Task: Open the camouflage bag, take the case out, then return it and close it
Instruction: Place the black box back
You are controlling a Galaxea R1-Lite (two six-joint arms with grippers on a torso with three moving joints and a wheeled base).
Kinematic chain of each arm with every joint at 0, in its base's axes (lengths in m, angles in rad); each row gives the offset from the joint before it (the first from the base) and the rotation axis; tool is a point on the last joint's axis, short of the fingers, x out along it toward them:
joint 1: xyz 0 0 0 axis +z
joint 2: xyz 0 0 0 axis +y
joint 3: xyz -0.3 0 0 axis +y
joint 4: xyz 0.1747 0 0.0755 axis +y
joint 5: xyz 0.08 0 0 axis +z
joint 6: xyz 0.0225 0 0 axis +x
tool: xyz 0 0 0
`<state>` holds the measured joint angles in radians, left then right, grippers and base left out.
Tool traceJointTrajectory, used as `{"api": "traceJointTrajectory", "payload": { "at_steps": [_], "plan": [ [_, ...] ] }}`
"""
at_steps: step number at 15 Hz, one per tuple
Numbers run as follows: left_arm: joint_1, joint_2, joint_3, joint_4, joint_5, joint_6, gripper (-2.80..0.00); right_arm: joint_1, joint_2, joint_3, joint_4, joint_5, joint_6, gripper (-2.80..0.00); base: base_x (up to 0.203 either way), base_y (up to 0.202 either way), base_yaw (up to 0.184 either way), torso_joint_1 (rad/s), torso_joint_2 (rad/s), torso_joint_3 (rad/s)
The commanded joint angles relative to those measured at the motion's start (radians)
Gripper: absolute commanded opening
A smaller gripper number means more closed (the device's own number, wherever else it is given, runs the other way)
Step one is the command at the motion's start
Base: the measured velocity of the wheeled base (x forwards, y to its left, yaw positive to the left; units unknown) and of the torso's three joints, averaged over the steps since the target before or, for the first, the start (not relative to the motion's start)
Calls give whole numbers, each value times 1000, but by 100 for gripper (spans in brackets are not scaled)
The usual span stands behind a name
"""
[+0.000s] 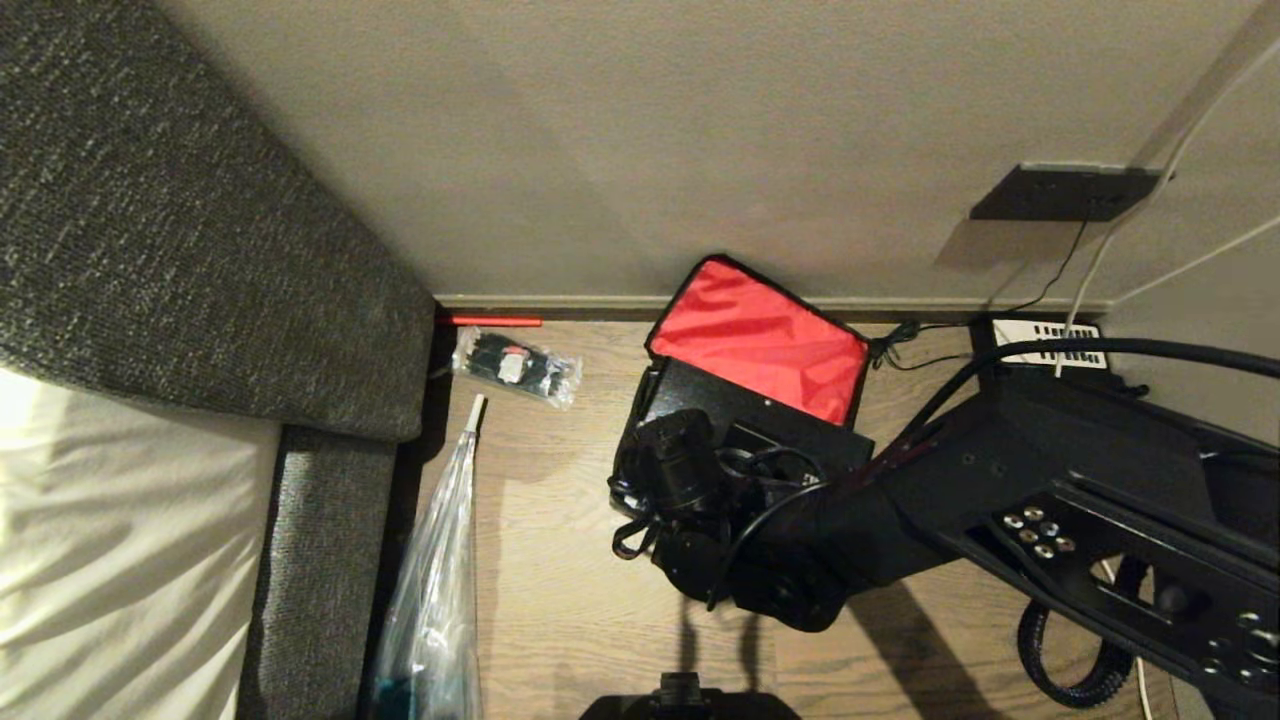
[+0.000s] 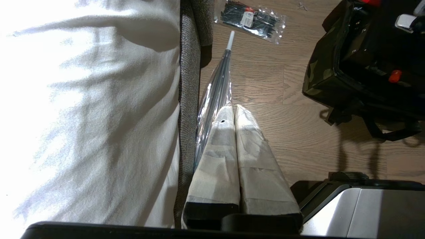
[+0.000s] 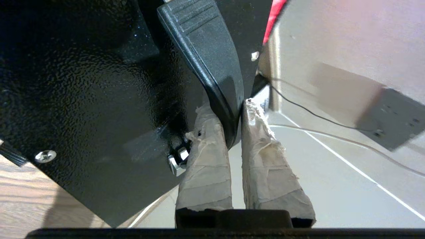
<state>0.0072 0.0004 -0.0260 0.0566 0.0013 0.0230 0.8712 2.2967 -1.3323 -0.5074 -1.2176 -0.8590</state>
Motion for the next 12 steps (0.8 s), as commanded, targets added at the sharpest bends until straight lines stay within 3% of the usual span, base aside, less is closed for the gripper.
{"api": "traceJointTrajectory", "payload": {
  "at_steps": [1, 12],
  "plan": [
    [0, 0, 0, 0, 0, 2, -280, -9, 30, -16, -2, 2, -2, -280, 0, 0, 0, 0, 0, 0],
    [0, 0, 0, 0, 0, 0, -280, -58, 104, -79, -36, 61, 5, -280, 0, 0, 0, 0, 0, 0]
  ]
}}
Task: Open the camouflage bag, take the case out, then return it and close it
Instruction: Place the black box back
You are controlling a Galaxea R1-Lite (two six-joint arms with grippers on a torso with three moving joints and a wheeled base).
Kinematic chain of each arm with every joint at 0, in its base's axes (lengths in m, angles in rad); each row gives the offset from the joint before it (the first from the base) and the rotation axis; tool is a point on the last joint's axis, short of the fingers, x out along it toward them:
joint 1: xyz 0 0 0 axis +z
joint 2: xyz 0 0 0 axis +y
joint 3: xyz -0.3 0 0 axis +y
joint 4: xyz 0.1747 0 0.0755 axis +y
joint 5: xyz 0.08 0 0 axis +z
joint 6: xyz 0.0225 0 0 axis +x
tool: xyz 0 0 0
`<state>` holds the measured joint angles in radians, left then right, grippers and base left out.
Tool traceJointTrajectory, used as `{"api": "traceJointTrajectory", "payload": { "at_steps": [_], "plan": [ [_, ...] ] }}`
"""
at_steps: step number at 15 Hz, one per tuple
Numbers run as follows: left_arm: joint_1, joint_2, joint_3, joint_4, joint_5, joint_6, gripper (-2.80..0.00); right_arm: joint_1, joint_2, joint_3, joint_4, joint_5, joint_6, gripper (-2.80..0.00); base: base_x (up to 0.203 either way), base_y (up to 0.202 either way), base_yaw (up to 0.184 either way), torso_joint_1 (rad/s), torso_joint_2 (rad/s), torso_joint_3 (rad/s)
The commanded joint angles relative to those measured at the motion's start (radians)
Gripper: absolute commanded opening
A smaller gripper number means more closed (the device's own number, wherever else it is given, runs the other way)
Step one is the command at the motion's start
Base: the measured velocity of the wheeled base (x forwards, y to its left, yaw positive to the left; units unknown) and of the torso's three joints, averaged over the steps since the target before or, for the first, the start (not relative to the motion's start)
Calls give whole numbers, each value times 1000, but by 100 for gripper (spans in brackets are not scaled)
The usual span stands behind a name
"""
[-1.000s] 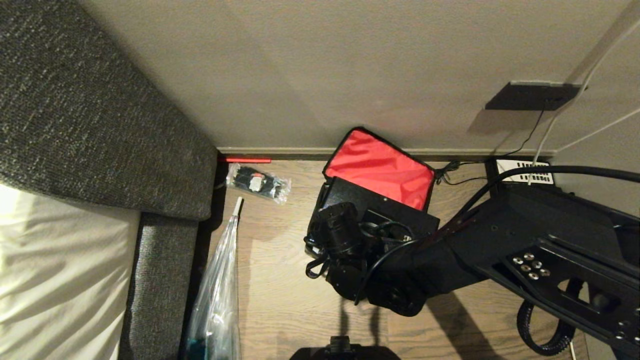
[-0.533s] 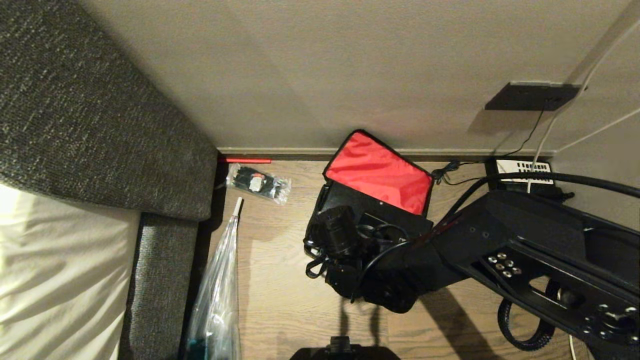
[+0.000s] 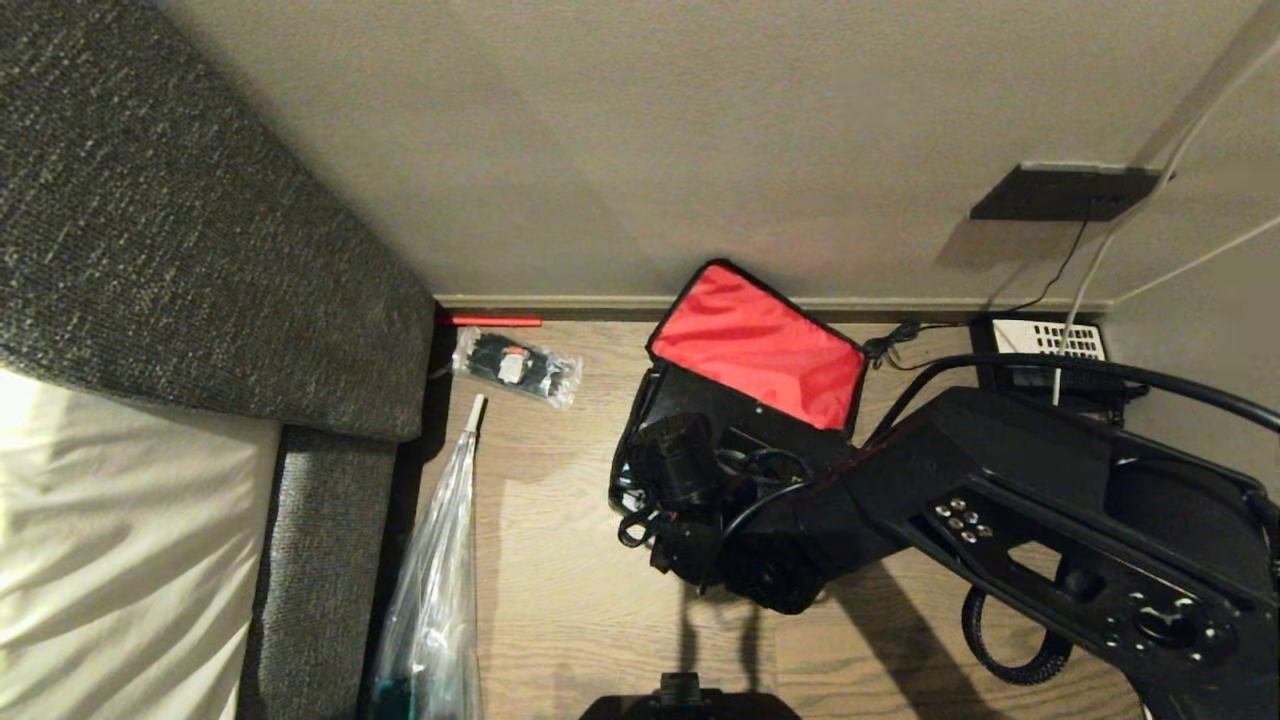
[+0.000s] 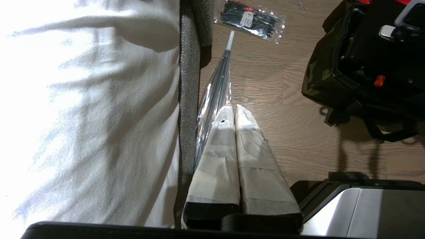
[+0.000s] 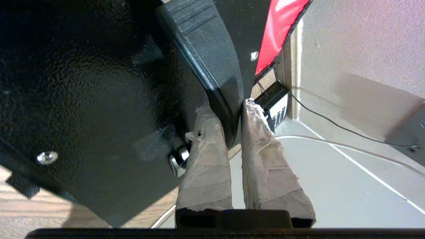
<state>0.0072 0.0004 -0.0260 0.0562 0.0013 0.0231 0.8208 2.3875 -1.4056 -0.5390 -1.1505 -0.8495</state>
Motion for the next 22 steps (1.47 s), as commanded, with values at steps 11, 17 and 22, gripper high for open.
{"api": "traceJointTrajectory", "payload": {
  "at_steps": [11, 17, 22],
  "plan": [
    [0, 0, 0, 1, 0, 1, -280, -41, 76, -28, -31, 33, -5, -280, 0, 0, 0, 0, 0, 0],
    [0, 0, 0, 1, 0, 1, -280, -48, 106, -59, -31, 37, -2, -280, 0, 0, 0, 0, 0, 0],
    [0, 0, 0, 1, 0, 1, -280, -48, 147, -65, -65, 37, 4, -280, 0, 0, 0, 0, 0, 0]
  ]
}}
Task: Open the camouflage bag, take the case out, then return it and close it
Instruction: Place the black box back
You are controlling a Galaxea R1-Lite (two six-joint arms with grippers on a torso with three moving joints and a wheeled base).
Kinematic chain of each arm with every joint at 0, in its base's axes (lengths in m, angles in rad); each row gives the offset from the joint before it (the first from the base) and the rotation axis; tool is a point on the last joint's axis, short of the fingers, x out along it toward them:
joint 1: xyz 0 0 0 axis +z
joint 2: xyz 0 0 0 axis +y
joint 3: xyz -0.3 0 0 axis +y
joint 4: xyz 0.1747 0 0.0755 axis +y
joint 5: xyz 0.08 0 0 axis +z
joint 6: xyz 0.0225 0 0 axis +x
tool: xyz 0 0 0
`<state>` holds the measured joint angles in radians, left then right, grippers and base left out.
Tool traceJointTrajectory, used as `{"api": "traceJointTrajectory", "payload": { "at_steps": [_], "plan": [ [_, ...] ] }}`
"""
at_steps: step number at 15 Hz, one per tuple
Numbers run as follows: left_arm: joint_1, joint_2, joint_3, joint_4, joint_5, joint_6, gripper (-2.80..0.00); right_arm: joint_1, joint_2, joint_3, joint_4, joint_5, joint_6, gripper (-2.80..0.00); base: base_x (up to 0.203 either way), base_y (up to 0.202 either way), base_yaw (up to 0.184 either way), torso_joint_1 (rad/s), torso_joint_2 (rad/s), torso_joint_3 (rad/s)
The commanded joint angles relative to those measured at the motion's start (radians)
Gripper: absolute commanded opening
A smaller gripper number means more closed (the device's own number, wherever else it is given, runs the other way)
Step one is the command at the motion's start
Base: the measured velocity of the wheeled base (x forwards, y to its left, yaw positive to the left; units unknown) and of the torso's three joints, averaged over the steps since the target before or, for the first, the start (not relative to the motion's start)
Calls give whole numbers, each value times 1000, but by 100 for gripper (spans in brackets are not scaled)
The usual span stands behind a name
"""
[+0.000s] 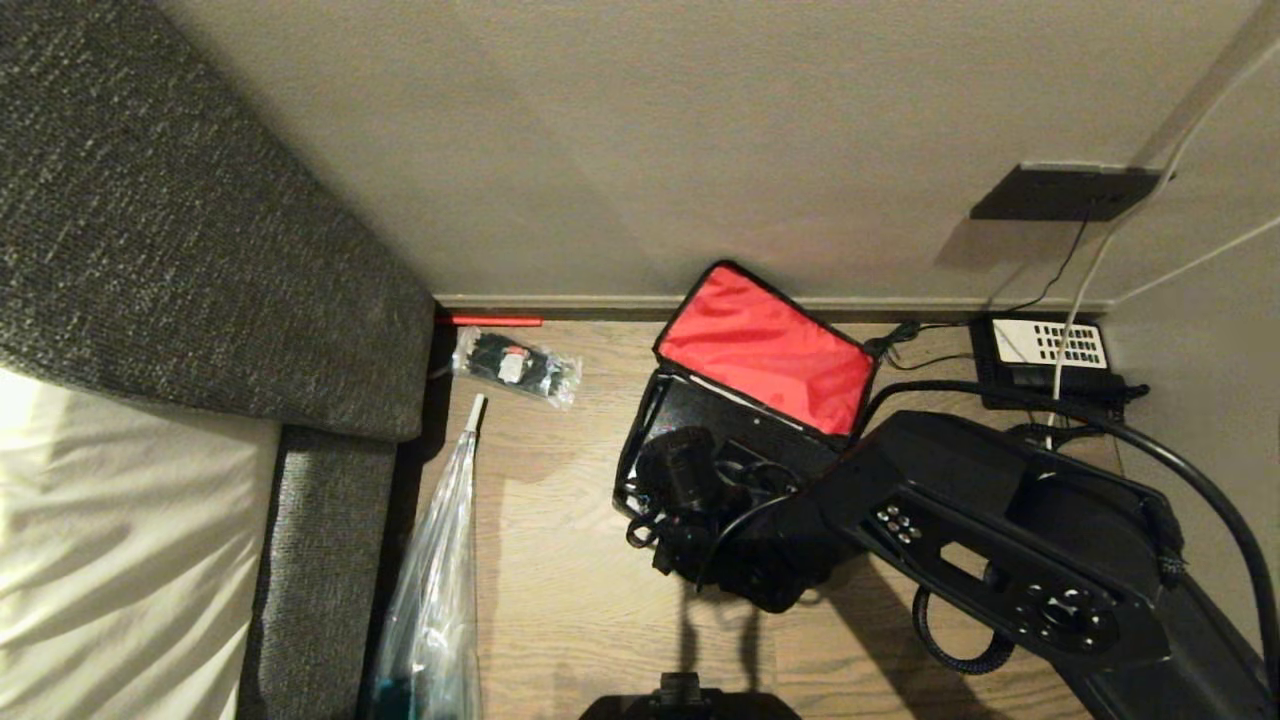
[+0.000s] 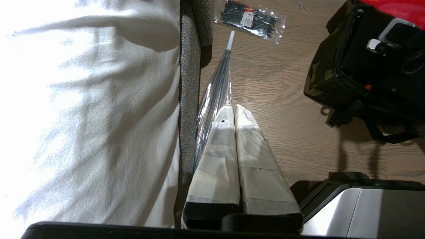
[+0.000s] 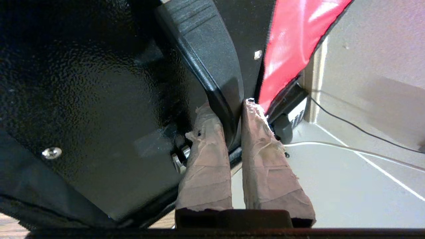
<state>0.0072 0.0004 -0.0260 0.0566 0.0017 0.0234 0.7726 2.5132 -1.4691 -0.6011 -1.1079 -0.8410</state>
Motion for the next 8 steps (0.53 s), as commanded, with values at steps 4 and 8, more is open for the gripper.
{"api": "traceJointTrajectory", "payload": {
  "at_steps": [4, 8],
  "plan": [
    [0, 0, 0, 0, 0, 1, -280, -5, 20, -2, -10, -5, -4, 0, 0, 0, 0, 0, 0, 0],
    [1, 0, 0, 0, 0, 0, -280, -6, 9, 15, 0, -4, -6, 0, 0, 0, 0, 0, 0, 0]
  ]
}}
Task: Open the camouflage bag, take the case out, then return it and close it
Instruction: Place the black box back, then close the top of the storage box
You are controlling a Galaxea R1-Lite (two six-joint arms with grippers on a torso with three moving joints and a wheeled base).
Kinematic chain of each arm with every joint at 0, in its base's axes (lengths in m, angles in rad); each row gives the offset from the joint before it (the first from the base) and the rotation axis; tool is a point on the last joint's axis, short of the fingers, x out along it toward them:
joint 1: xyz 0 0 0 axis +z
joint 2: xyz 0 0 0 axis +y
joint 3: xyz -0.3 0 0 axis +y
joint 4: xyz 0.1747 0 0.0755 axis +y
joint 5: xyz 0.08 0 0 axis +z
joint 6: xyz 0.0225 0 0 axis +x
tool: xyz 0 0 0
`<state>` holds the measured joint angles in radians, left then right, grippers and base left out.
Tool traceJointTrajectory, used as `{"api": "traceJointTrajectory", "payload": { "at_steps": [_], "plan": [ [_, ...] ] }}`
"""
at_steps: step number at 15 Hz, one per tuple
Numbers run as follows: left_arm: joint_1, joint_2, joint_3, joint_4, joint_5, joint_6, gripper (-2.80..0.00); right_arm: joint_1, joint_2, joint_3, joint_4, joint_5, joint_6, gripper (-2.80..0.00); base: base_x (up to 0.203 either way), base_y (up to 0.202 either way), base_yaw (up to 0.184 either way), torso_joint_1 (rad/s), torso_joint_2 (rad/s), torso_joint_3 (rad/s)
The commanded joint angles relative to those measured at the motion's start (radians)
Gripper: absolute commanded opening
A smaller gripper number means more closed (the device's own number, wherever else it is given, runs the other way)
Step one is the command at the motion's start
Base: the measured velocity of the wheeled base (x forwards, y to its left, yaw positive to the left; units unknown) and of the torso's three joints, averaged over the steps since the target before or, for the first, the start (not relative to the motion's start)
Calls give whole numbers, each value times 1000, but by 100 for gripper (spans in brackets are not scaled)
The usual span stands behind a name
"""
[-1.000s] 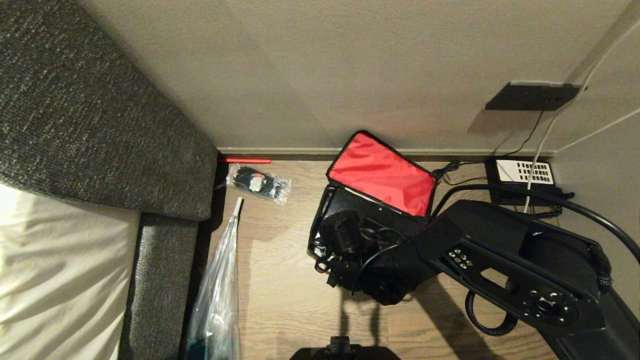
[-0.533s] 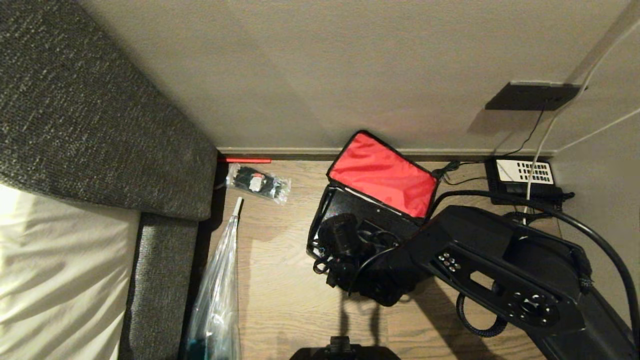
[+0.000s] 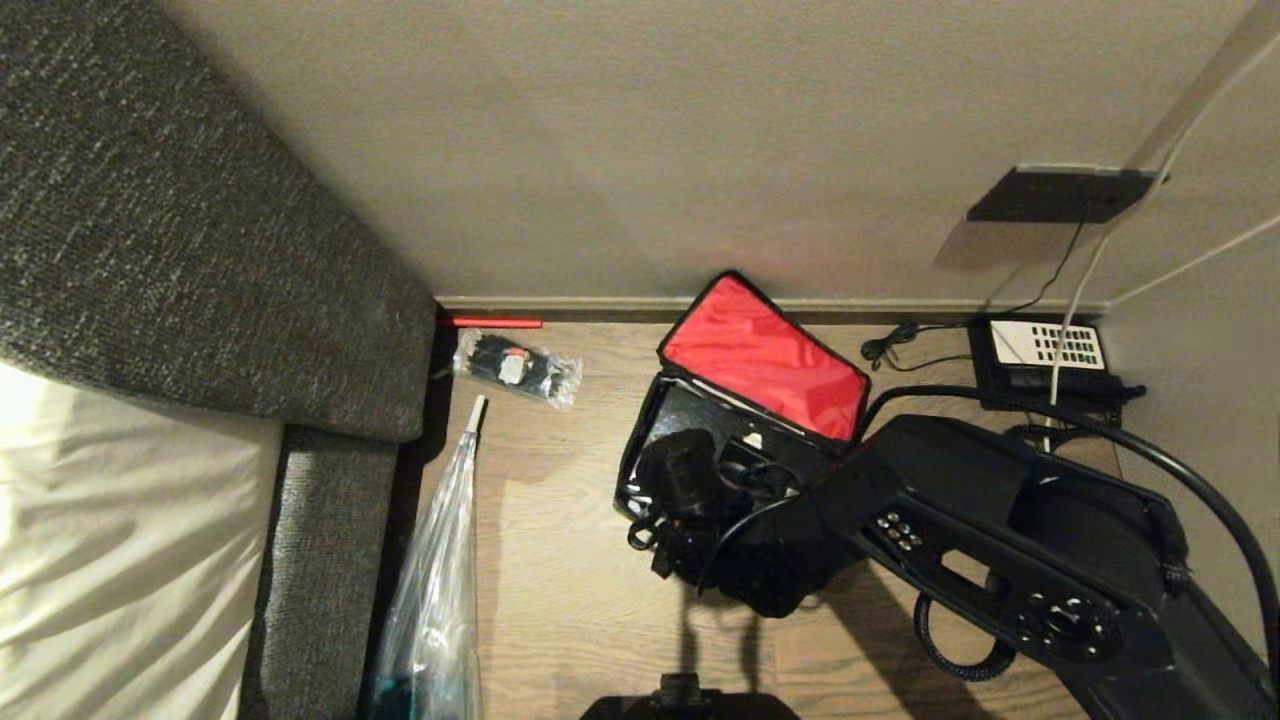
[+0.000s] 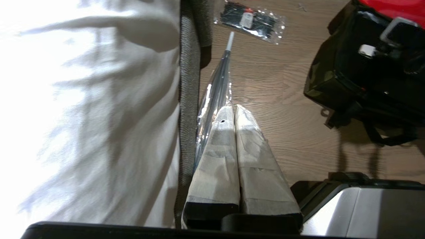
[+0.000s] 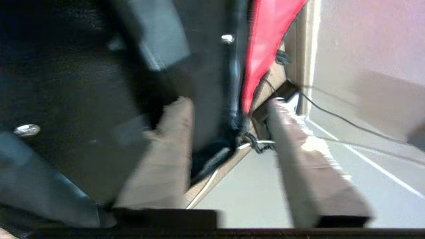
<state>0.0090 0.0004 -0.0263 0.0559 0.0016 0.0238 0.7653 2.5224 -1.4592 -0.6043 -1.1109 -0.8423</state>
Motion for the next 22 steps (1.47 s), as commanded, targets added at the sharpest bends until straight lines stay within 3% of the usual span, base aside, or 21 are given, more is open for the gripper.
{"api": "traceJointTrajectory", "payload": {
  "at_steps": [1, 6, 7, 8, 14, 17, 18, 19, 20, 21, 22],
  "plan": [
    [-1, 1, 0, 1, 0, 0, -280, 3, -6, 16, 0, 4, -4, 0, 0, 0, 0, 0, 0, 0],
    [-1, 7, 0, 1, 0, -1, -280, 3, -187, 178, 1, 4, 6, 0, 0, 0, 0, 0, 0, 0],
    [-1, 6, 0, 1, 0, 1, -280, 1, -249, 217, 3, 3, 12, -89, 0, 0, 0, 0, 0, 0],
    [-1, 6, 0, 1, 0, -1, -280, -4, -319, 265, 8, 2, 15, -280, 0, 0, 0, 0, 0, 0],
    [-1, 0, 0, 1, 0, -1, -280, -69, -875, 673, 61, -18, 40, -280, 0, 0, 0, 0, 0, 0],
    [-1, 0, 0, 1, 0, -1, -280, -179, -1187, 782, 243, 10, 45, -280, 0, 0, 0, 0, 0, 0],
    [-1, 0, 0, 1, 0, -1, -280, -253, -1280, 799, 341, 61, 48, -280, 0, 0, 0, 0, 0, 0],
    [-1, 0, 0, 1, 0, -1, -280, -364, -1347, 813, 434, 162, 65, -280, 0, 0, 0, 0, 0, 0],
    [-1, 0, 0, 1, 0, 1, -280, -460, -1403, 828, 529, 347, 121, -280, 0, 0, 0, 0, 0, 0],
    [-1, 0, 0, 1, 0, -1, -280, -523, -1449, 835, 625, 488, 213, -280, 0, 0, 0, 0, 0, 0],
    [-1, 0, 0, 1, 0, -1, -280, -579, -1489, 831, 765, 573, 349, -280, 0, 0, 0, 0, 0, 0]
  ]
}}
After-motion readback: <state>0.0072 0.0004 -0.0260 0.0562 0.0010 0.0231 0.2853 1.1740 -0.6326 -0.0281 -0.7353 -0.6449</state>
